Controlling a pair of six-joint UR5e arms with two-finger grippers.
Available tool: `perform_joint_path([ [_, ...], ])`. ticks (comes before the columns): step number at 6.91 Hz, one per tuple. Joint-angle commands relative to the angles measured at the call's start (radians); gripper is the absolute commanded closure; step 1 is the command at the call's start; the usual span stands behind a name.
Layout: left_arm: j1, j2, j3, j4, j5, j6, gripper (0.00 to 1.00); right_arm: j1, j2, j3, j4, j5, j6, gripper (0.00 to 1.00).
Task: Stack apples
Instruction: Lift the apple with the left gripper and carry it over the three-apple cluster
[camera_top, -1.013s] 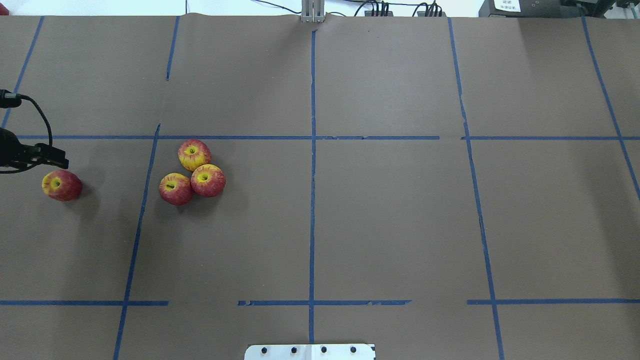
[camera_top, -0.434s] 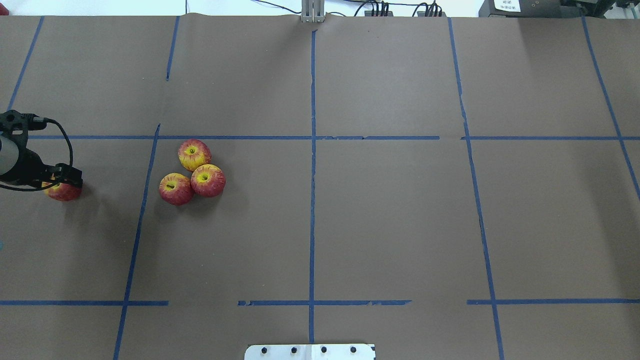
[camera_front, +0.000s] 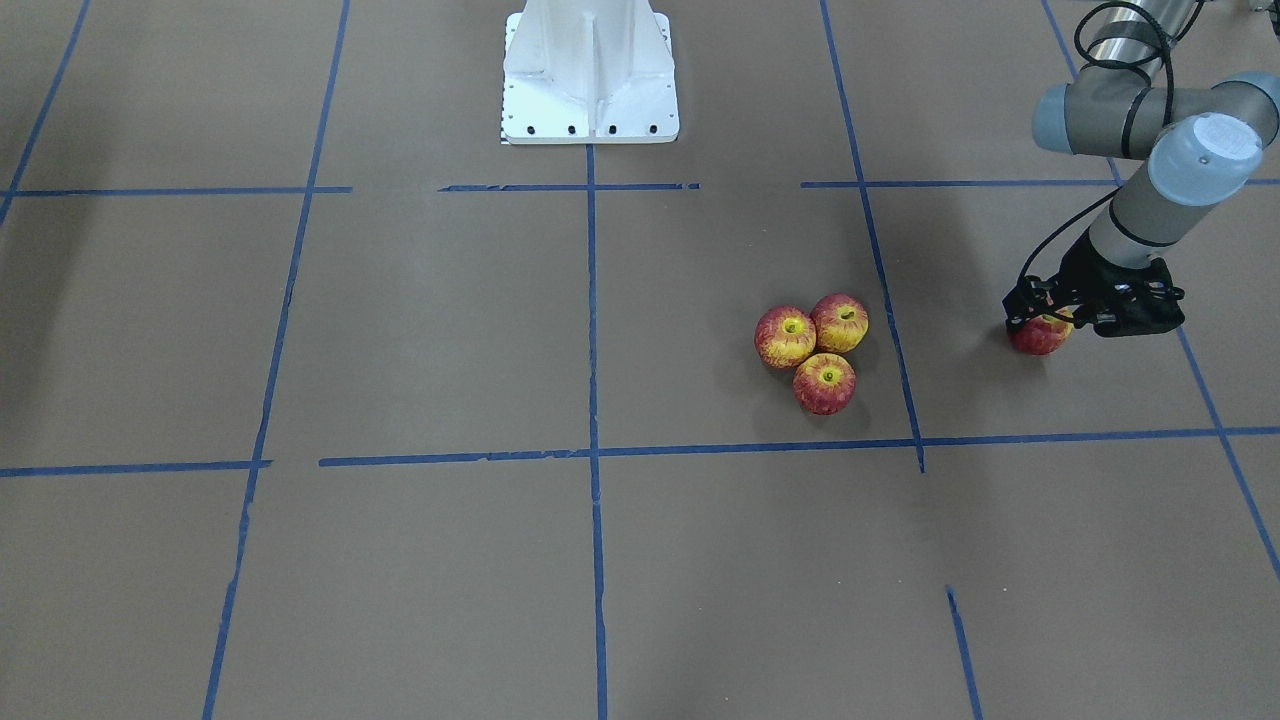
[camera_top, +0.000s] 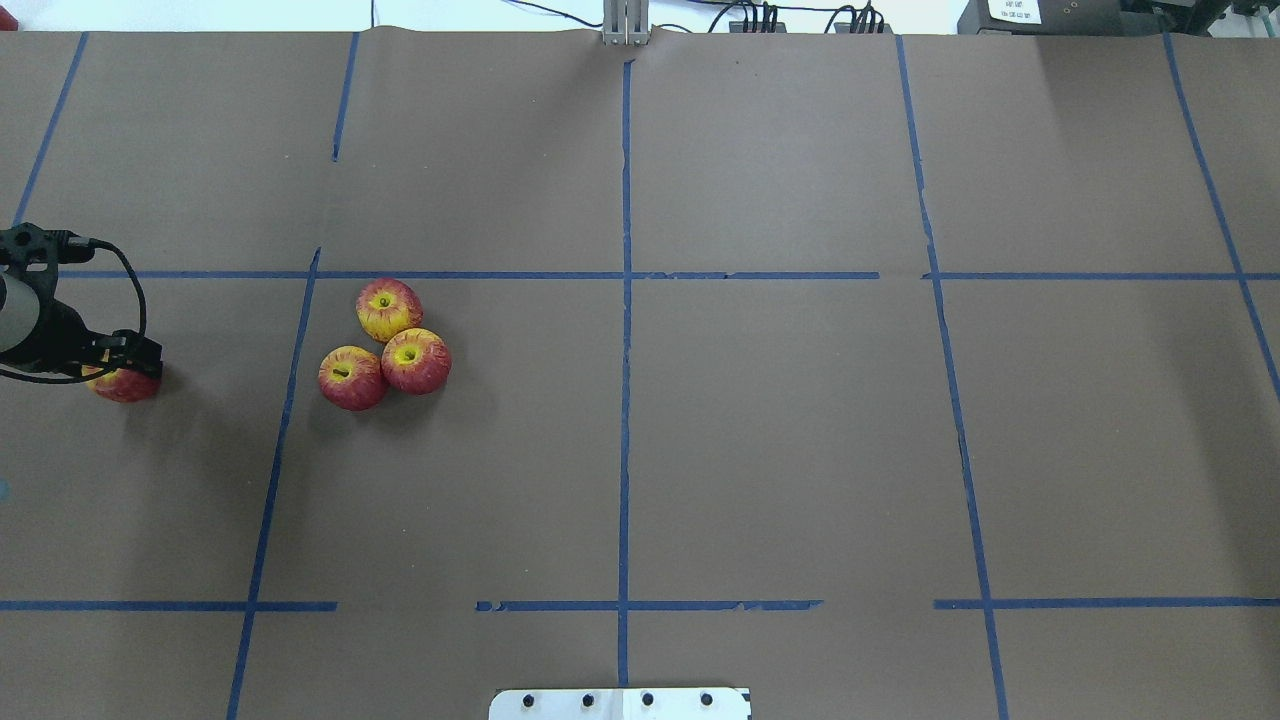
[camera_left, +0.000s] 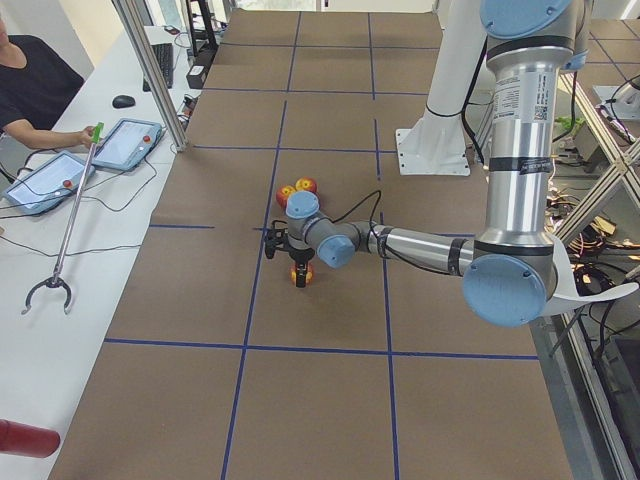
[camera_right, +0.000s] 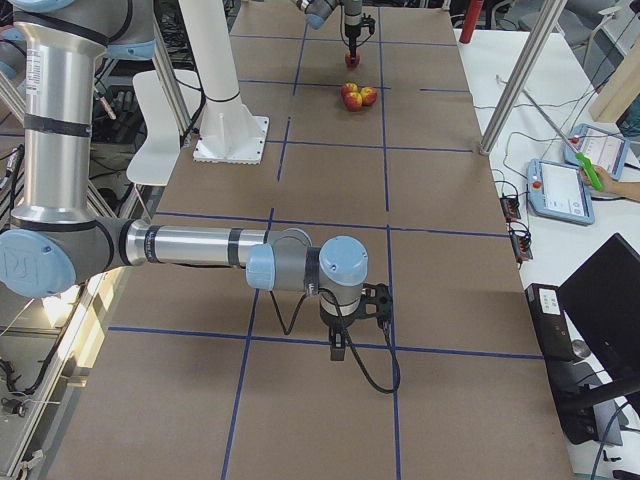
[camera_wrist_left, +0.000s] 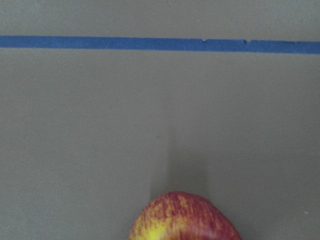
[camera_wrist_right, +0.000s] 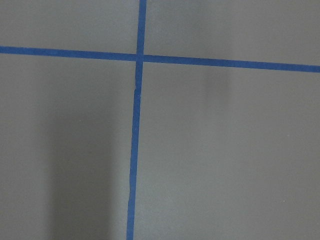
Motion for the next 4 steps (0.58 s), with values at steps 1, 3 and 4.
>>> perform_joint_path([
  [1,-0.009,-0.005,-0.078,0.022,-0.011,-0.002,1.00,0.000,0.000,0.000,0.001,0.000,0.000,0.00],
  [3,-0.004,-0.045,-0.221,0.090,-0.014,-0.130,1.00,0.000,0.000,0.000,-0.001,0.000,0.000,0.00],
  [4,-0.003,-0.114,-0.219,0.096,-0.014,-0.250,1.00,0.000,0.000,0.000,0.000,0.000,0.000,0.00],
])
